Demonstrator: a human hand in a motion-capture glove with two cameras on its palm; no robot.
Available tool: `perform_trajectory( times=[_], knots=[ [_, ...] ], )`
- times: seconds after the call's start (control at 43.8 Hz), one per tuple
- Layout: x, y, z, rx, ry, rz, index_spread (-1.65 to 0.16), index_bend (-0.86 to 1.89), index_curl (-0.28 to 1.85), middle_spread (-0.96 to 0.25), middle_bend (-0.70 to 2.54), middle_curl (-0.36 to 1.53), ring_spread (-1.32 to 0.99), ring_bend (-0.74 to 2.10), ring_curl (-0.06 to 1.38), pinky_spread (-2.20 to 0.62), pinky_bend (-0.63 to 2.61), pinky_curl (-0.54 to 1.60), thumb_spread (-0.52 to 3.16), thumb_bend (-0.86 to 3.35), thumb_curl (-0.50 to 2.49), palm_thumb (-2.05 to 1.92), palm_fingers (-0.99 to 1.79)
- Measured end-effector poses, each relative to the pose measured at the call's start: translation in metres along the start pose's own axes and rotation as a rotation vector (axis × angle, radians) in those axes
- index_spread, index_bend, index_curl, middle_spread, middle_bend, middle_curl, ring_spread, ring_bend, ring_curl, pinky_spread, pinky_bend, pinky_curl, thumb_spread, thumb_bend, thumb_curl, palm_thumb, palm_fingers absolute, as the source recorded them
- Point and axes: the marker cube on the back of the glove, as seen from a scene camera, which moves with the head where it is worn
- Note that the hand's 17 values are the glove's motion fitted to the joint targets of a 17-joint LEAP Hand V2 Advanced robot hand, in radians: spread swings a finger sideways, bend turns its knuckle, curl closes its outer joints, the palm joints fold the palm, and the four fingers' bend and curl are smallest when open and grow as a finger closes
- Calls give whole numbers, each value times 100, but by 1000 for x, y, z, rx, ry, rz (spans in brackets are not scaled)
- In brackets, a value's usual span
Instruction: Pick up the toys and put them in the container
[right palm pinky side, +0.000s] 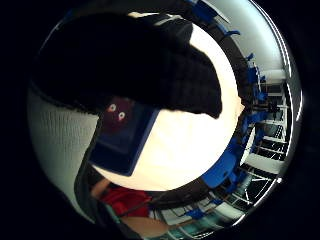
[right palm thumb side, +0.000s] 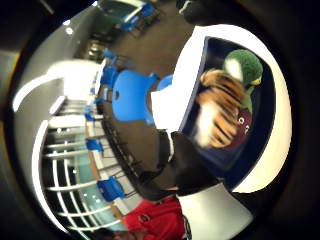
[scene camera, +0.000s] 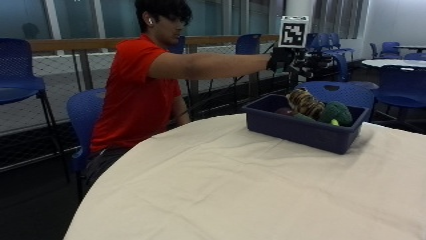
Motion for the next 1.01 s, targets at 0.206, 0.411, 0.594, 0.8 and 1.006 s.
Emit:
perform_trajectory(
  times=[0.206,0.411,0.594,0.8,1.006],
  knots=[
    [32,37,18,-8,-69,-25,-42,15,56,-10,8,27,-3,14,21,-1,119,43,112,-6,57,0,-23],
    [79,76,49,-54,14,163,-38,12,48,-6,9,23,5,14,19,9,123,42,114,-7,46,-8,-29],
    [98,122,80,-76,4,195,-37,13,42,-5,11,22,7,14,18,12,117,39,112,-8,38,-11,-28],
    [124,182,105,-85,-47,222,-35,14,39,-5,10,20,8,14,16,13,113,37,111,-8,31,-10,-27],
    [150,247,122,-51,-78,244,-35,15,36,-5,10,19,8,13,14,14,110,36,111,-7,27,-9,-27]
  ],
)
